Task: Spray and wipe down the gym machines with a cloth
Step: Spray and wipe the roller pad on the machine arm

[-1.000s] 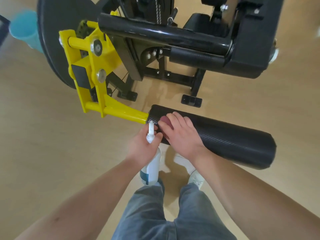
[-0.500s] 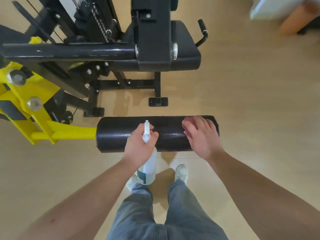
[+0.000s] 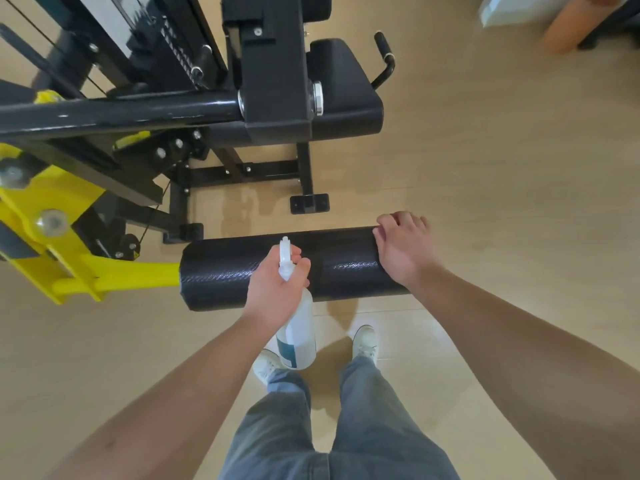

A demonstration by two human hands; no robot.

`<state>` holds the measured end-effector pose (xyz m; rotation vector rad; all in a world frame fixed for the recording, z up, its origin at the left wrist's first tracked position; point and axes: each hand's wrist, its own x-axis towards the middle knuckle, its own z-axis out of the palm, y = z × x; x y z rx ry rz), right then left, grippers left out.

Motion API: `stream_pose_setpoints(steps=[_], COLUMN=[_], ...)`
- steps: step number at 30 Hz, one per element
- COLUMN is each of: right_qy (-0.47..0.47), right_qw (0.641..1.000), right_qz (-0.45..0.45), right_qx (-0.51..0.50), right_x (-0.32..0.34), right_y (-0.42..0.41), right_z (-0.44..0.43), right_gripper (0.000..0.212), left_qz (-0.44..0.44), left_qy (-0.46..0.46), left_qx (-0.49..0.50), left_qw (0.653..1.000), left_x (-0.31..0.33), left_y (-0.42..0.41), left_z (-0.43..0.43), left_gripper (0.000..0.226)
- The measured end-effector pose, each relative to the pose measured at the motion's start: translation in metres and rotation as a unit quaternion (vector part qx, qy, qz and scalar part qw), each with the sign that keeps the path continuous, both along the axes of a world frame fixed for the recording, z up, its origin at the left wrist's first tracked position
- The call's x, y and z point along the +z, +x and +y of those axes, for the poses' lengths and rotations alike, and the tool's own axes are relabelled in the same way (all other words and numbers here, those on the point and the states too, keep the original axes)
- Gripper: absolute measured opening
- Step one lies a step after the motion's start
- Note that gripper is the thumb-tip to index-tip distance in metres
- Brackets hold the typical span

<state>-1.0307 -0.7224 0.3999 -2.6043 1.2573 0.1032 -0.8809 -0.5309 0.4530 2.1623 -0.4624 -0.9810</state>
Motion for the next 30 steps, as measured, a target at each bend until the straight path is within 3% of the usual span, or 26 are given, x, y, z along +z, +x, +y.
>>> stream_pose_setpoints(steps=[4, 17, 24, 30], right_qy=[-0.005, -0.002, 0.014, -0.022], right_qw=[0.999, 0.988, 0.979, 0.945], right_qz=[0.013, -0.030, -0.041, -0.028], right_qx=[0.050, 0.152, 0.201, 0.326], right_x=[0.005, 0.005, 0.000, -0.005], right_y=[0.031, 0.129, 0.209, 0.227], right_z=[0.027, 0.120, 0.205, 0.233], right_gripper=[0.040, 0.033, 0.048, 0.059], left_qz=[0.019, -0.003, -0.027, -0.041], left_qy=[-0.029, -0.006, -0.019, -0.042], left_qx=[0.054, 0.122, 0.185, 0.180], left_qw=[0.998, 0.992, 0.982, 0.982], left_x=[0.003, -0.014, -0.010, -0.007], left_y=[0.000, 0.057, 0.085, 0.100], left_z=[0.009, 0.094, 0.140, 0.165], left_gripper=[0.005, 0.006, 0.003, 0.008])
